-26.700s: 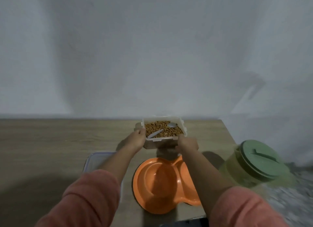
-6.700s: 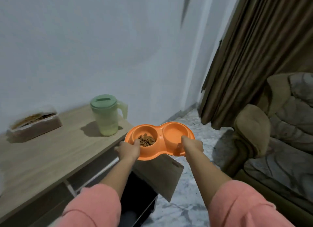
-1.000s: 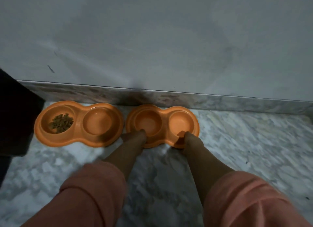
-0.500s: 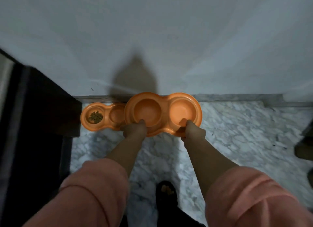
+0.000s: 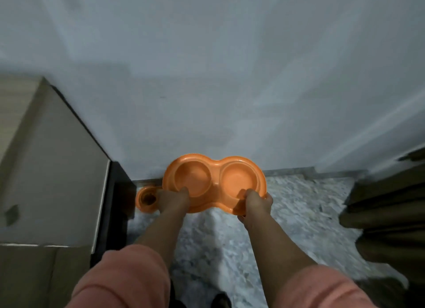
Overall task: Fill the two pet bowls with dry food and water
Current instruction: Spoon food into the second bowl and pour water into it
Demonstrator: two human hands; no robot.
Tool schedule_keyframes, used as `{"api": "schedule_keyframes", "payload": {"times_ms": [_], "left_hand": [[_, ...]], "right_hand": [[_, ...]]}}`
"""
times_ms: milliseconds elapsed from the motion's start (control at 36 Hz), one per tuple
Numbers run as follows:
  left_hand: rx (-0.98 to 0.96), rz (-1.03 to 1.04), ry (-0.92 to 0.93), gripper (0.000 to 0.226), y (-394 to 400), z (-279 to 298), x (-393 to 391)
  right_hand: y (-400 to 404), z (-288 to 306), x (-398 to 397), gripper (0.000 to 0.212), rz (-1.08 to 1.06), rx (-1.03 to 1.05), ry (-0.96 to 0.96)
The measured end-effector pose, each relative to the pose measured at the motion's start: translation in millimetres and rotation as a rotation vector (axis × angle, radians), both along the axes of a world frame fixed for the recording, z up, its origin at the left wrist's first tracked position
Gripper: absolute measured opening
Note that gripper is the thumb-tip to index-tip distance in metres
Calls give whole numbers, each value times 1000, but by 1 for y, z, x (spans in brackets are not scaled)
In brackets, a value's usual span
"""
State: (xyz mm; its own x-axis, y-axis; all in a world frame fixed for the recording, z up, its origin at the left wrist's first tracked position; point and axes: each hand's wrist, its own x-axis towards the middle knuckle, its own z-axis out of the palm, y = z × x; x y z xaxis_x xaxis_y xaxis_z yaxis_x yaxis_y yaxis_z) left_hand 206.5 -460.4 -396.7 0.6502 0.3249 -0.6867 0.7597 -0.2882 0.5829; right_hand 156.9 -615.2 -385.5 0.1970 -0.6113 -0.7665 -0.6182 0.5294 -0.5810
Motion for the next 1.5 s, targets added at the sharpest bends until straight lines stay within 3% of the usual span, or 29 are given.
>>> {"api": "schedule_keyframes", "payload": {"times_ms": [417, 667, 1028, 1500], "left_hand": [[-90, 105, -143, 71, 48, 139, -107], [-89, 188, -320, 55, 107, 206, -162], [-47, 303, -326, 59, 236, 220, -234], [57, 384, -328, 57, 534, 229, -278]], "right_hand": [[39, 155, -113, 59, 133, -128, -179], [74, 218, -153, 47, 287, -192, -305], [194, 225, -193, 52, 484, -211, -297], [496, 207, -214, 60, 589, -130, -307]]}}
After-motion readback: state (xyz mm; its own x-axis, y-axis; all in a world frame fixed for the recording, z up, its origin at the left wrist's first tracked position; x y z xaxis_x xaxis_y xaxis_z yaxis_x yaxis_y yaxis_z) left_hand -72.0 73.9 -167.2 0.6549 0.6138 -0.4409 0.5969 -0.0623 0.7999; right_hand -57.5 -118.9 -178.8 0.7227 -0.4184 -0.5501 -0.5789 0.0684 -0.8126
